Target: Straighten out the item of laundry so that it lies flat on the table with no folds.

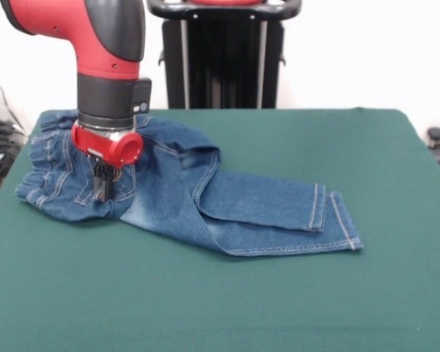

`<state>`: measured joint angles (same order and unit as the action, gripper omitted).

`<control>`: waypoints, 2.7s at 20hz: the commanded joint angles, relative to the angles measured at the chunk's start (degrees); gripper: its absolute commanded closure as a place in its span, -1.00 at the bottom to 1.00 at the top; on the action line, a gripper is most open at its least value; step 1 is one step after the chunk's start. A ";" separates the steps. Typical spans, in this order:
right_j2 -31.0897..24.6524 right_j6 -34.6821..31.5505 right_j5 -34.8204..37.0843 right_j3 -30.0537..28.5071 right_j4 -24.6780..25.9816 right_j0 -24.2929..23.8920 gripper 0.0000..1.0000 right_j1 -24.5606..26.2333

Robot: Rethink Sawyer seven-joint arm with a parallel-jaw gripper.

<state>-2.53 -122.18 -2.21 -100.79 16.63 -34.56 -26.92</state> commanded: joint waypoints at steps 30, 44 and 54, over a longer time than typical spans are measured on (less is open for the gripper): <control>-12.55 6.85 15.15 21.34 10.55 -8.23 1.00 7.71; -12.48 9.66 28.43 13.01 13.08 -12.44 1.00 -7.84; -12.73 4.94 25.09 11.54 14.38 -11.70 1.00 -5.36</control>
<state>-13.37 -122.18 21.43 -86.40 27.20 -48.34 -33.84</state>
